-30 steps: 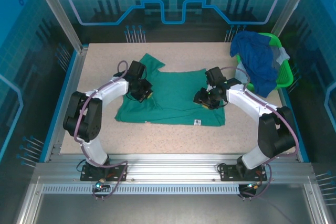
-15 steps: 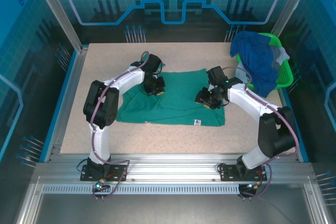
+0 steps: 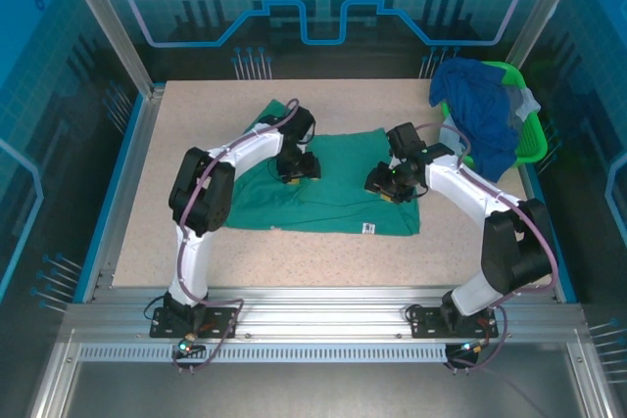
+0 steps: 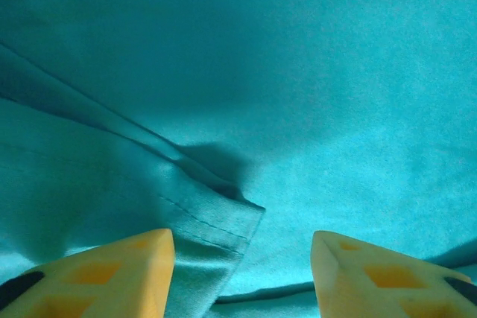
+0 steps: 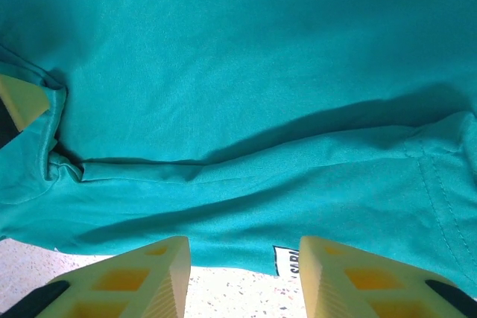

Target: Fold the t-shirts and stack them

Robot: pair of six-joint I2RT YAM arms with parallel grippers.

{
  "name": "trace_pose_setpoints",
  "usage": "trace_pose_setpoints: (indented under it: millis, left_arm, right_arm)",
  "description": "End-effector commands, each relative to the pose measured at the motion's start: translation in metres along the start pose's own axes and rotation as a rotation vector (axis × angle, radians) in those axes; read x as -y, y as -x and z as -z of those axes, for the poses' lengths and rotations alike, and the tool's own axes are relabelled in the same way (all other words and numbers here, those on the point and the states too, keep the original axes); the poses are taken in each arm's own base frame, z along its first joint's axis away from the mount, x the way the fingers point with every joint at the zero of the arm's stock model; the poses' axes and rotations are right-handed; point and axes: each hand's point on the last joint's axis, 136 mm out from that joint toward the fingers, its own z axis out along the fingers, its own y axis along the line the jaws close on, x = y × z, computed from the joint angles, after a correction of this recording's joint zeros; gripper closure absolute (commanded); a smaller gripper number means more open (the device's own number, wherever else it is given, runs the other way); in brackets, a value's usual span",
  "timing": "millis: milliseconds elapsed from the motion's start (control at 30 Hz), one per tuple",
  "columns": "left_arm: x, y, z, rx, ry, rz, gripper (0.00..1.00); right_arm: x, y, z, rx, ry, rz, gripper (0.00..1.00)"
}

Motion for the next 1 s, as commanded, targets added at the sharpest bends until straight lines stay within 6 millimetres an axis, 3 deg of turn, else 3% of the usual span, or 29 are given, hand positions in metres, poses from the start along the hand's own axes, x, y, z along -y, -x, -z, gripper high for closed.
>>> trace_pose_setpoints:
  millis: [0,67,200,367,467,733,900,967]
  left_arm:
    - [0.003,0.012,0.054,0.141,0.004,0.045,0.47]
    - [-0.010,0.004,0.070,0.163,-0.001,0.140,0.51]
    - [-0.051,-0.025,0.076,0.127,-0.039,0.362,0.60]
    - [-0.117,-0.052,0.070,0.085,-0.048,0.578,0.73]
    - [-0.140,-0.062,0.062,0.067,-0.047,0.642,0.79]
    - [-0.183,-0.061,0.030,0.057,0.018,0.697,0.85]
    - [-0.200,-0.055,0.036,0.092,0.124,0.589,0.86]
    - [-0.202,-0.054,0.043,0.101,0.142,0.551,0.82]
  right_arm:
    - [0.008,-0.001,0.006,0.014,-0.012,-0.014,0.58]
    - [0.017,-0.001,0.008,0.045,-0.018,-0.056,0.59]
    - [0.029,0.000,0.001,0.062,0.001,-0.142,0.61]
    - [0.041,-0.004,-0.023,-0.010,-0.083,-0.227,0.66]
    - [0.047,0.000,-0.036,-0.013,-0.112,-0.285,0.72]
    - [0.086,0.009,-0.048,-0.064,-0.316,-0.364,0.81]
    - [0.101,0.002,-0.052,-0.105,-0.380,-0.357,0.81]
    - [0.103,-0.002,-0.055,-0.119,-0.385,-0.355,0.82]
